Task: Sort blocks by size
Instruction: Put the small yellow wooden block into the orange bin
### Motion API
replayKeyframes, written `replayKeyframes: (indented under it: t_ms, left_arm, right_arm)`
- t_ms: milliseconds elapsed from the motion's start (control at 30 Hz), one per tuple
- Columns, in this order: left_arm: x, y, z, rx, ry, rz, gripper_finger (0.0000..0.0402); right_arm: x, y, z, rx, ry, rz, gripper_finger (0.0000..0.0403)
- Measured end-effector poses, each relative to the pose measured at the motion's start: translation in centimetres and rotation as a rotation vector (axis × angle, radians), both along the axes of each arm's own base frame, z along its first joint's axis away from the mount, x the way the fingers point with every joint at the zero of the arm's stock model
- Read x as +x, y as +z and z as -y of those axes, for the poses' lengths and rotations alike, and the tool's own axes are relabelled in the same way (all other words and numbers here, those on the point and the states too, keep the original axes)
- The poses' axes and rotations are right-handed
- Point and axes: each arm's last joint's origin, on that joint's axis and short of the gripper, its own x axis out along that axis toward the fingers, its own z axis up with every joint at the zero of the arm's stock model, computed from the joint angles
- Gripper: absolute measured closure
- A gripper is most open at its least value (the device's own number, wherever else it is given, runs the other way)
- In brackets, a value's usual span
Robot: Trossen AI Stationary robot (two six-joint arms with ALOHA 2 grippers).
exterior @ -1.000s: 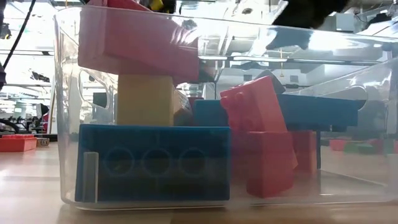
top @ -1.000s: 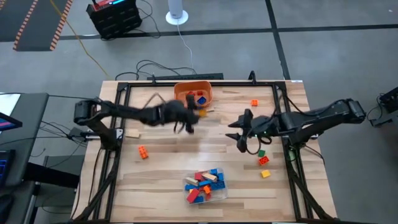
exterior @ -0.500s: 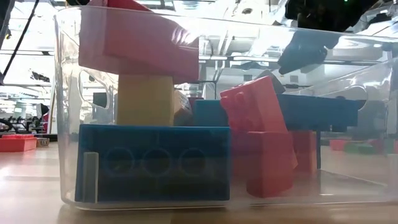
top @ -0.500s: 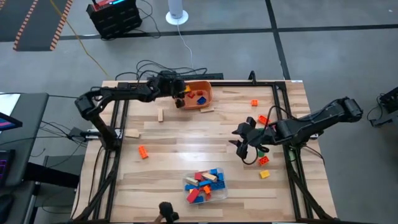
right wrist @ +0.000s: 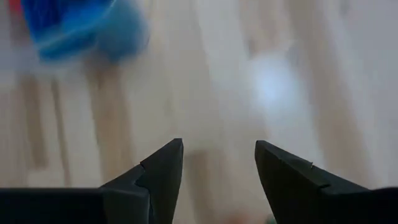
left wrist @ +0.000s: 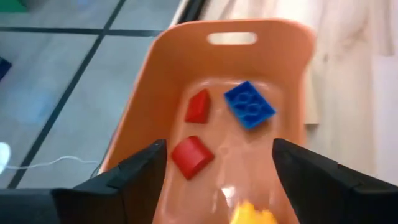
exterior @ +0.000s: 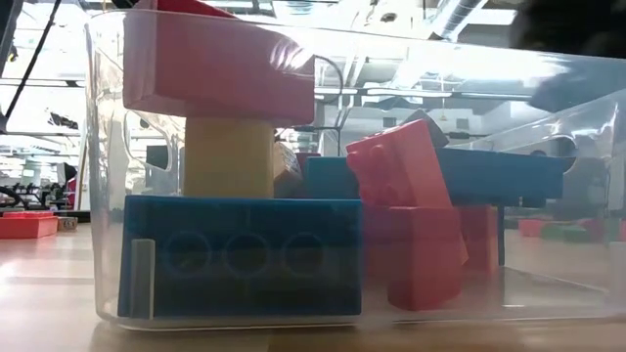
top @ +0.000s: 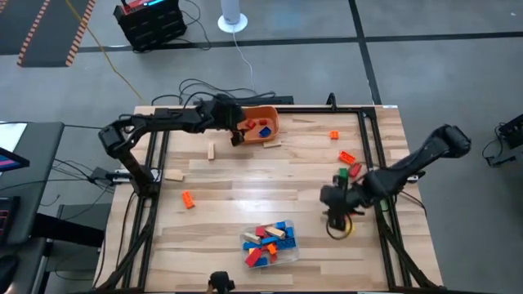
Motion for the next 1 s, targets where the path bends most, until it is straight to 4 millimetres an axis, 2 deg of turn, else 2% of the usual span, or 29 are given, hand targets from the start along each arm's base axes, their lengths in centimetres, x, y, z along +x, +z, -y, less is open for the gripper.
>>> replayKeyframes:
  t_ms: [200,433,700,1000]
  left_arm:
    - [0.8,1.1,2.3,0.013,-0.067,0.02,0.0113]
    - [1.2,3.1,5.9,-0.008,-0.132,0.041,0.0123]
    - [1.3,3.4,8.1,0.06,-0.128,-0.043,0.0123]
    - [1.2,3.1,8.3,0.076,-0.12,-0.087,0.0123]
  right_arm:
    - [-1.6,-2.1,-4.0,0.072,0.089,-0.19,0.0173]
    - [-3.9,-4.5,-7.8,-0.012,0.241,-0.313,0.0173]
    - [-4.2,-6.0,-8.1,-0.097,0.247,-0.405,0.0161]
    - [-3.3,-4.0,-7.9,-0.13,0.27,-0.431,0.0157]
